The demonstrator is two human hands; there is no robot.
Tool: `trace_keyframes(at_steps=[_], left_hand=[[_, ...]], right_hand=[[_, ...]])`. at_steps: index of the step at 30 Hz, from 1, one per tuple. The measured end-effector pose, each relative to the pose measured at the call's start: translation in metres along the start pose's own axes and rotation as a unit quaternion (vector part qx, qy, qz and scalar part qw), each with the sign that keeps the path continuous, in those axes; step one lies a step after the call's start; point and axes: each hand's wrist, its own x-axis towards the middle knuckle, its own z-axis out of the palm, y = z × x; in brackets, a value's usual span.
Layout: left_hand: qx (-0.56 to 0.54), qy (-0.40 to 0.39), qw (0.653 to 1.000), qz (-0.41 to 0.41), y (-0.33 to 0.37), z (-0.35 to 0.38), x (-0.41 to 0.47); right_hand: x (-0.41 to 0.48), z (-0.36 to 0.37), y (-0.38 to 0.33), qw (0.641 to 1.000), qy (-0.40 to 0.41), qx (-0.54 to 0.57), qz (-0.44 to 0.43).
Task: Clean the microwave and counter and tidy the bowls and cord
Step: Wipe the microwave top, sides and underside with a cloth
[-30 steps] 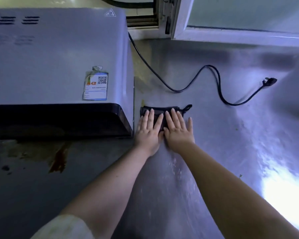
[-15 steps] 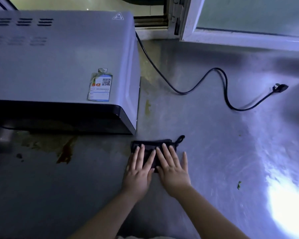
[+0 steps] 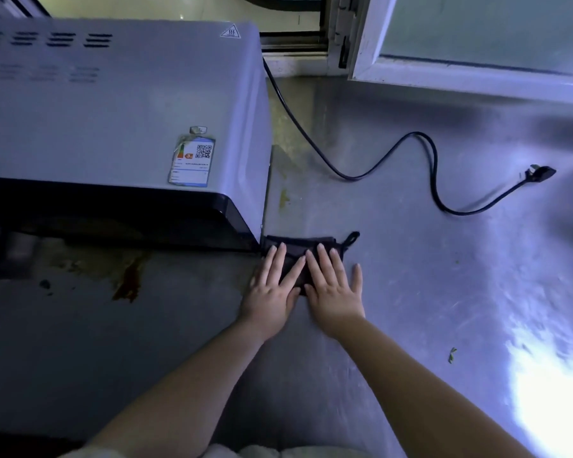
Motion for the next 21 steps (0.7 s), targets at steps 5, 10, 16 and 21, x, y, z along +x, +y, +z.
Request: trace_keyframes(at_steps=[5,10,16,21], left_hand=[[-0.04,-0.099,0.994,-0.03,0.017,-0.05,-0.013],[-0.178,0.085,0.977,0.075,0.025,-0.174,0.003],[-0.153,0.215,0.953,0.151,-0.011,-0.271,0.062],[-0.045,0.101,0.993,0.05,-0.065,-0.284,0.116]], right_hand=[[-0.019,0.002,-0.014,0.999,-0.029,0.013,0.025],[-0.009,-0.008,-0.048,1.0,-0.009,-0.005,0.011],[-0.011,0.009,-0.067,0.997,0.008,0.0,0.072],[0.014,0.013,-0.07,0.995,0.054,0.017,0.085]])
